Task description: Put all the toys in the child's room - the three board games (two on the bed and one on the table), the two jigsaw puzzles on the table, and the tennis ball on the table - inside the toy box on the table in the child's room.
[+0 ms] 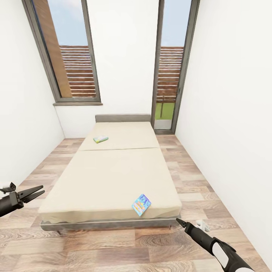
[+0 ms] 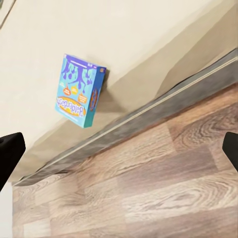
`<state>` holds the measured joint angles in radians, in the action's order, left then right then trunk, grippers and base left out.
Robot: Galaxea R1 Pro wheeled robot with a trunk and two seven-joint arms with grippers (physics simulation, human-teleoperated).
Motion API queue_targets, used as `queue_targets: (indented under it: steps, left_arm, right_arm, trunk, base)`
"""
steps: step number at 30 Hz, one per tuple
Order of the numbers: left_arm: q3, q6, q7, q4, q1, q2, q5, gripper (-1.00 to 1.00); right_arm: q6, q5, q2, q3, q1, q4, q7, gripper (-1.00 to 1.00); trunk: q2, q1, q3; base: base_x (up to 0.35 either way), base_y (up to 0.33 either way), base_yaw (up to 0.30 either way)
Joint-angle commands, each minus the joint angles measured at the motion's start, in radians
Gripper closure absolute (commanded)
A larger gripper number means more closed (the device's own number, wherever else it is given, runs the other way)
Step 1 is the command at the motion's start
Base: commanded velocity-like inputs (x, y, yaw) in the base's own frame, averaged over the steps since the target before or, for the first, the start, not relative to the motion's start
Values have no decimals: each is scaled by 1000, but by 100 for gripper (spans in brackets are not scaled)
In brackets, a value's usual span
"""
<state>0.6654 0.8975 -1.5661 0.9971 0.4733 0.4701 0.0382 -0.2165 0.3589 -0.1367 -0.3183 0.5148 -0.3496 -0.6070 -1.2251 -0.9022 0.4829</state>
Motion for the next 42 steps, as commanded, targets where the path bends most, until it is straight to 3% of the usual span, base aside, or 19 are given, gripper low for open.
queue_targets:
  steps: [1, 8, 24, 42]
  left_arm:
    - [0, 11, -5, 0, 1, 0, -1, -100]
    - [0, 12, -5, 0, 1, 1, -2, -100]
    - [1, 12, -5, 0, 1, 2, -1, -100]
    - [0, 12, -5, 0, 1, 2, -5, -100]
  right_arm:
    - [-10, 9, 0, -5, 1, 0, -3, -100]
    - [-7, 7, 3, -4, 1, 0, -4, -100]
    - [76, 19, 35, -8, 1, 5, -1, -100]
    - [50, 29, 42, -14, 1, 15, -1, -100]
  trunk:
    - [-8, -4, 4]
    - [-22, -12, 11]
    - [-134, -73, 61]
    - [-260, -142, 117]
  base:
    - [0, 0, 0]
    - [0, 0, 0]
    - [0, 0, 0]
    - [0, 0, 0]
